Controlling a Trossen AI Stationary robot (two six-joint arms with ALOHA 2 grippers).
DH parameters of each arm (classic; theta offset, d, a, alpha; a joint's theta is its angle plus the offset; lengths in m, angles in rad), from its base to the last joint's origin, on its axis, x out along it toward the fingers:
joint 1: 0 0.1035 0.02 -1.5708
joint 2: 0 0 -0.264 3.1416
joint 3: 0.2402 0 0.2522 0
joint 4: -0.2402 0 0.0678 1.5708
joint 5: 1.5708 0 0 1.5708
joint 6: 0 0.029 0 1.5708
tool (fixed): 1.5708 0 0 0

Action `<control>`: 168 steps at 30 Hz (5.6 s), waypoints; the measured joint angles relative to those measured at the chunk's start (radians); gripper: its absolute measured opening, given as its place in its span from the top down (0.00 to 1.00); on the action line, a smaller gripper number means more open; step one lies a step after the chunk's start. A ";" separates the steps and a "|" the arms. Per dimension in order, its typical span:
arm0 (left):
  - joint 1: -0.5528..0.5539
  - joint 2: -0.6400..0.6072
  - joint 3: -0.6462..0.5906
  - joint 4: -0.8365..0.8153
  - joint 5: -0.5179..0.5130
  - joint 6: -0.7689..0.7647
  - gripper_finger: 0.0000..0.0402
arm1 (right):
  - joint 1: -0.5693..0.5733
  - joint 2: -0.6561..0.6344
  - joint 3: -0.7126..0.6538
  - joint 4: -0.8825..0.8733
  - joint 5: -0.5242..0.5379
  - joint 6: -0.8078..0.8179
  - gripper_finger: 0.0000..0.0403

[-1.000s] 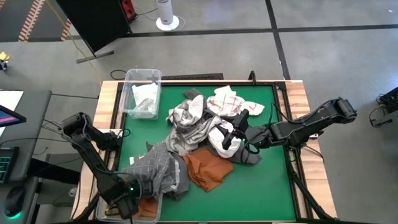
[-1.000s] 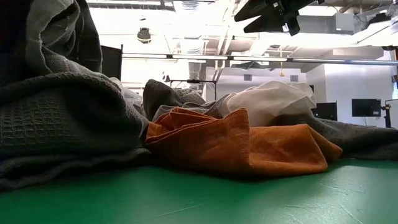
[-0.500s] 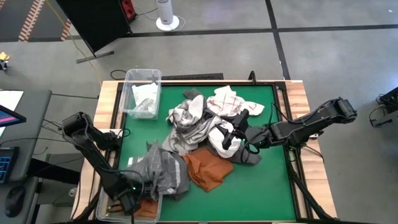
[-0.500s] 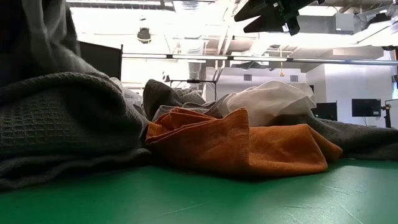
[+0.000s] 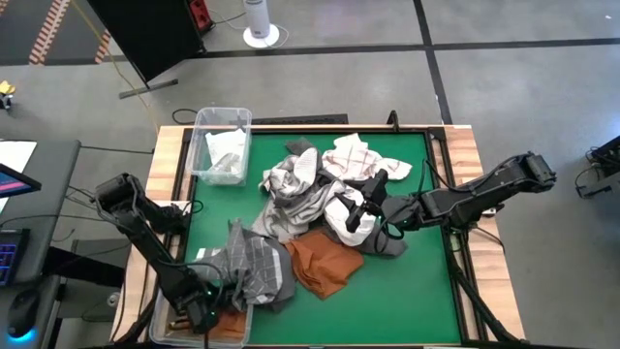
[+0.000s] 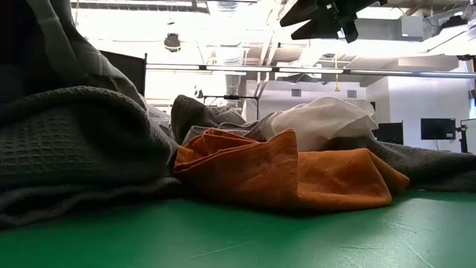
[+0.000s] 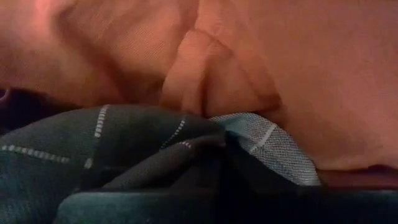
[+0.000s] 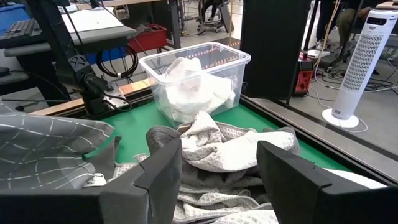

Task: Sort towels by color in basket
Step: Put the gray patterned towel into the bottom transparent bin

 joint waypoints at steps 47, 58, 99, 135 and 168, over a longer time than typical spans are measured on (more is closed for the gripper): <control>0.476 -0.233 0.601 -0.547 -0.163 -0.414 0.52 | 0.000 0.000 0.000 0.000 -0.001 -0.003 0.42; 0.646 -0.102 0.601 -0.543 0.192 -0.670 0.52 | 0.003 0.000 0.000 -0.027 0.000 -0.026 0.42; 0.671 0.014 0.650 -0.627 0.210 -0.582 1.00 | 0.000 -0.004 0.000 -0.023 0.008 -0.078 0.42; 0.478 -0.234 0.810 -0.861 0.015 -0.949 0.71 | -0.013 -0.003 -0.001 0.023 0.011 -0.069 0.42; 0.620 0.219 0.809 -0.729 0.168 -0.703 0.40 | 0.016 -0.001 -0.001 -0.003 0.000 -0.064 0.42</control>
